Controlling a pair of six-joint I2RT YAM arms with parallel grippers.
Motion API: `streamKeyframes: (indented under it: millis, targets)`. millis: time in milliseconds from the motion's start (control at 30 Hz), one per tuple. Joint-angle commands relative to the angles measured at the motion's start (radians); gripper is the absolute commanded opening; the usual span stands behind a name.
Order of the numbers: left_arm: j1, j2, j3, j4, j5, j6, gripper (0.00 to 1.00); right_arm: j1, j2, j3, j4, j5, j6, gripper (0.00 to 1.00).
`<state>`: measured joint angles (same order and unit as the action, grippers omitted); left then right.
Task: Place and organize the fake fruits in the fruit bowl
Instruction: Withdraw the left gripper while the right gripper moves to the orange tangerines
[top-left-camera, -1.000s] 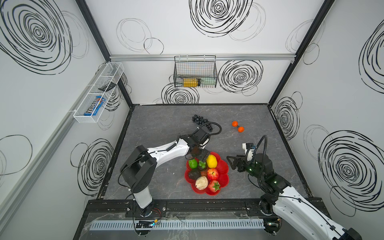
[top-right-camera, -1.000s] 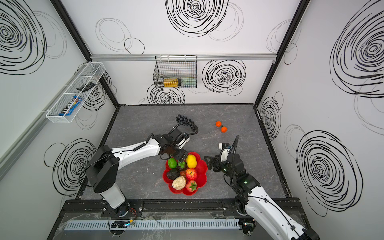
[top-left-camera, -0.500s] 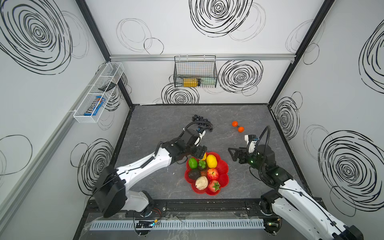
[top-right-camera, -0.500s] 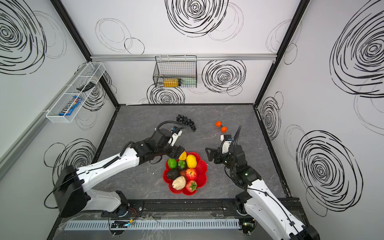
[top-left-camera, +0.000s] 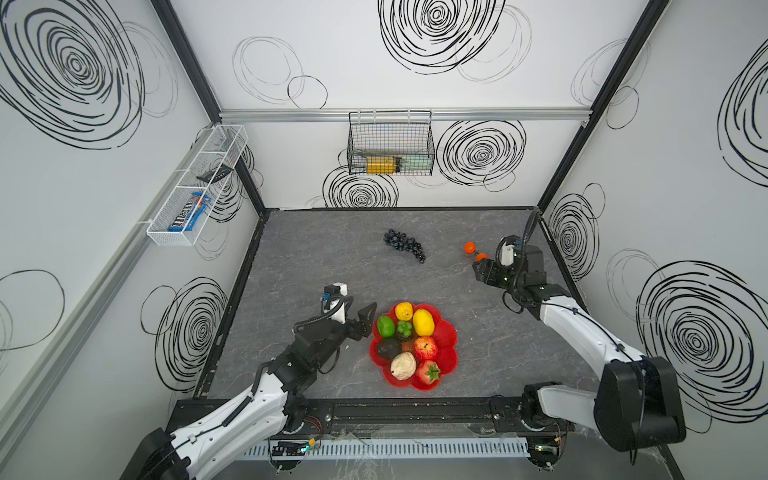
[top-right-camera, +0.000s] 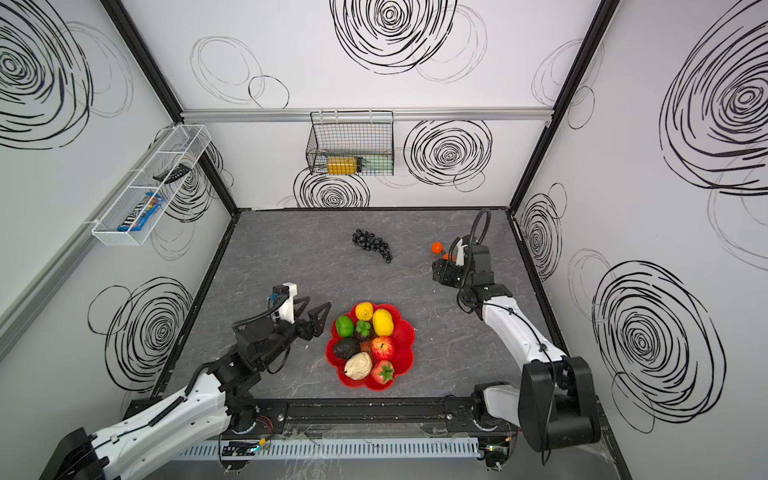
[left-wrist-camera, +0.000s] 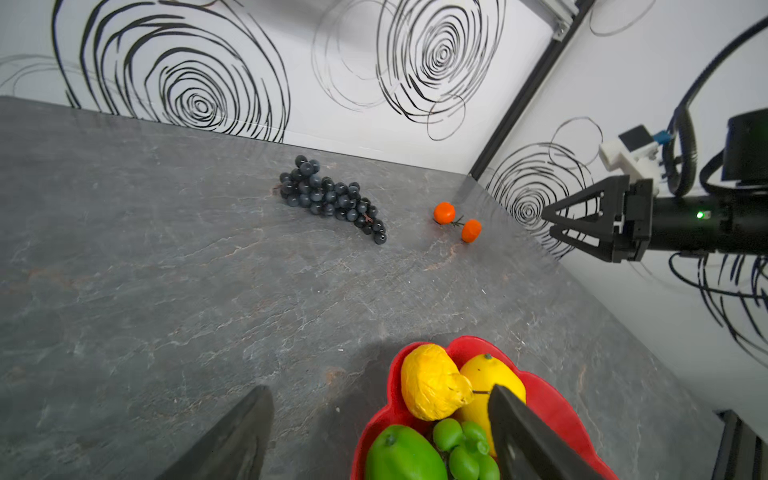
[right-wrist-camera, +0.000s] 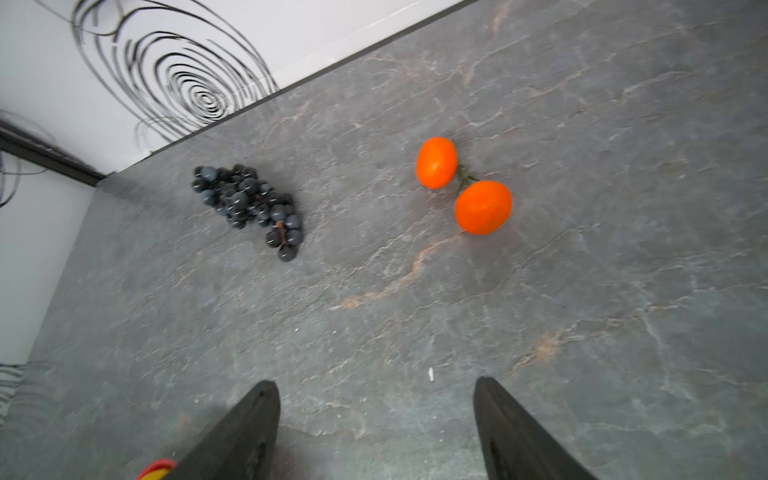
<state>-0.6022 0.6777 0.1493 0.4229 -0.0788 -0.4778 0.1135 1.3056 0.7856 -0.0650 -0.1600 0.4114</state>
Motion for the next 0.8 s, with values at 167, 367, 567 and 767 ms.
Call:
streamKeyframes:
  millis: [167, 367, 567, 767]
  targets:
    - [0.081, -0.033, -0.128, 0.362, 0.182, -0.105, 0.87, -0.129, 0.324, 0.248, -0.070, -0.078, 0.021, 0.71]
    - [0.093, -0.024, -0.163, 0.420, 0.185, -0.130, 0.88, -0.160, 0.484, 0.312, -0.038, -0.116, 0.031, 0.72]
    - [0.098, -0.010, -0.171, 0.436, 0.185, -0.140, 0.89, -0.163, 0.544, 0.330, 0.003, -0.154, 0.027, 0.71]
    - [0.100, -0.007, -0.174, 0.445, 0.191, -0.141, 0.89, -0.166, 0.595, 0.362, 0.022, -0.165, 0.028, 0.71]
